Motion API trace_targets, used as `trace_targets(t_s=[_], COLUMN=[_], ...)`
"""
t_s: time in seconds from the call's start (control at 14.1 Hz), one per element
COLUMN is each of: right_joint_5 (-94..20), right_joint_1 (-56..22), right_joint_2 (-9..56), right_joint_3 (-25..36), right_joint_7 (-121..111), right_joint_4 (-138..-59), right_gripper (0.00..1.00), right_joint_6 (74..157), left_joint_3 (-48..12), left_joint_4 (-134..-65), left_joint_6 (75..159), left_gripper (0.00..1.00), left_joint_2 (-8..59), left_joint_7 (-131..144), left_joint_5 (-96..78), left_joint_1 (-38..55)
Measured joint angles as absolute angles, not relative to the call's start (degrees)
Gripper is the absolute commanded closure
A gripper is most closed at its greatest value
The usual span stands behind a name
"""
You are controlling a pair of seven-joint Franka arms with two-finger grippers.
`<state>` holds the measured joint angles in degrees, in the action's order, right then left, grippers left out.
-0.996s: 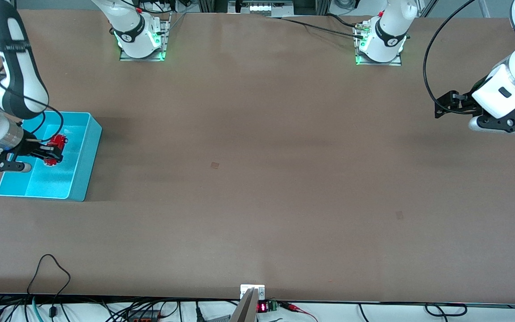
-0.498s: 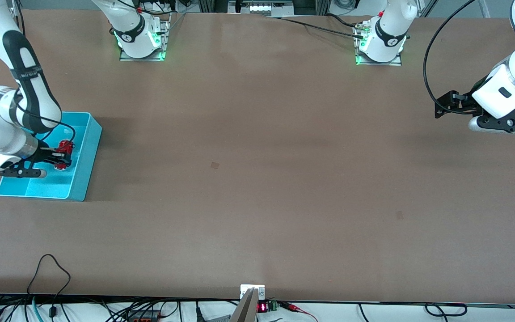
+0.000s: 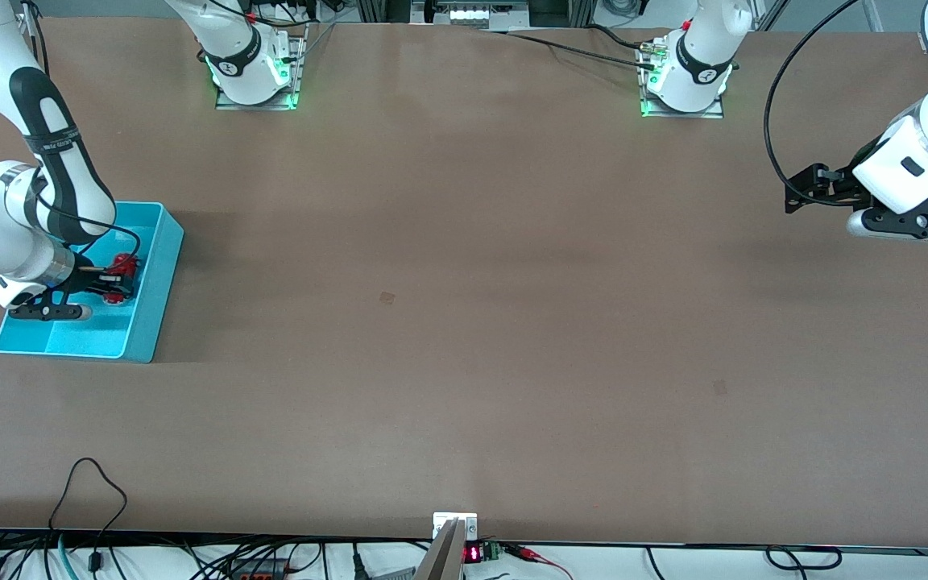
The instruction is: Wind red beetle toy and store in blue box
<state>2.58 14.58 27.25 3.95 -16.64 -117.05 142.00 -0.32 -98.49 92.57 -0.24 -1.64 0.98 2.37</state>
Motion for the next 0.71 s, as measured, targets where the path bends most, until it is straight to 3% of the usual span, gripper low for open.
trace_targets(t_s=[0.36, 0.71], right_joint_5=[2.59, 2.59], right_joint_1=[14.62, 14.56], right_joint_2=[24.95, 12.02], right_joint_3=[3.85, 1.14], right_joint_7=[-16.65, -16.7], right_joint_4=[-115.53, -112.46], right_gripper=[0.0, 0.0], right_joint_6=[141.36, 128.91], left_joint_3=[-0.3, -0.29], left_joint_4=[-98.49, -98.48], left_joint_6=[92.58, 92.59], left_gripper=[0.0, 0.0], left_joint_2=[-0.24, -0.21], left_joint_7=[-1.64, -1.64], left_joint_5=[0.98, 0.98], left_joint_1=[2.38, 2.38])
